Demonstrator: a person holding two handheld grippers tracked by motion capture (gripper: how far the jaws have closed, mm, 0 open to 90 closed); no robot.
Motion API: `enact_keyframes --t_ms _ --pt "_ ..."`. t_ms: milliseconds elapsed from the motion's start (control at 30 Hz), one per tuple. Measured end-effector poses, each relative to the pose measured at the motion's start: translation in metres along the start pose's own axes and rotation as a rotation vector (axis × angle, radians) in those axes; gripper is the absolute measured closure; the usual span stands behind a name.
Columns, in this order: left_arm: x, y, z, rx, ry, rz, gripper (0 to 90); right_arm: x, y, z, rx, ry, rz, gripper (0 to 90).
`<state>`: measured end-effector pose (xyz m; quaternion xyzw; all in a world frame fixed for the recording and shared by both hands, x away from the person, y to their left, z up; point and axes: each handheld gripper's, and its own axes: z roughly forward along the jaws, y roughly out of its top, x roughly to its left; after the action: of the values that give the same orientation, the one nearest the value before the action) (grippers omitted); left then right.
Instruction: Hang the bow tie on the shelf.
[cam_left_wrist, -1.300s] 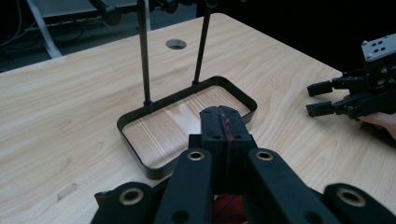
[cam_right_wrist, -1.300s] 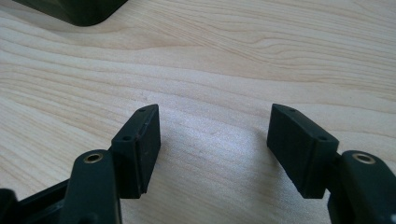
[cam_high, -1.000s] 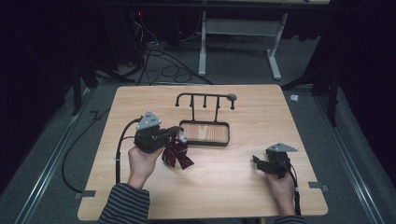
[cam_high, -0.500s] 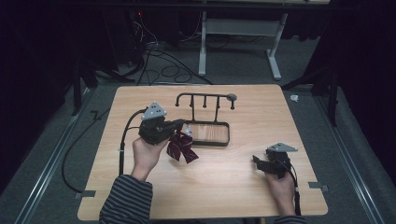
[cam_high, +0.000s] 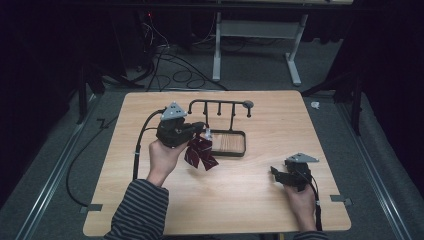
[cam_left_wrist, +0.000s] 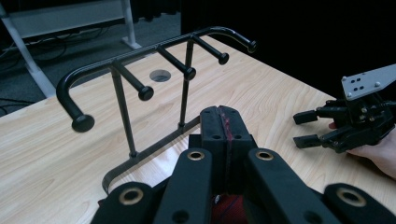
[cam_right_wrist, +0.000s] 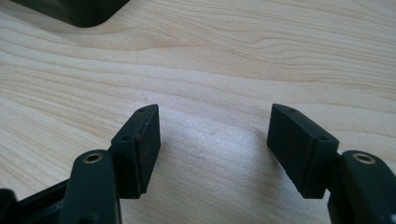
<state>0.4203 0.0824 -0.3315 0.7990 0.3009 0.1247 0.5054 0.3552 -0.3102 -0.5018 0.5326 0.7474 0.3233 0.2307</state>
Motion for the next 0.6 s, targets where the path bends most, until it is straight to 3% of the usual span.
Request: enact_keyframes --t_ms 133,600 --pt "0.002 0.001 0.004 0.000 -0.011 -0.013 90.0 0.000 0.000 0.000 0.002 0.001 -0.001 36.0" --pt "0.003 0.014 0.018 0.017 -0.017 0.001 90.0 0.001 0.000 0.000 0.004 -0.002 -0.004 36.1"
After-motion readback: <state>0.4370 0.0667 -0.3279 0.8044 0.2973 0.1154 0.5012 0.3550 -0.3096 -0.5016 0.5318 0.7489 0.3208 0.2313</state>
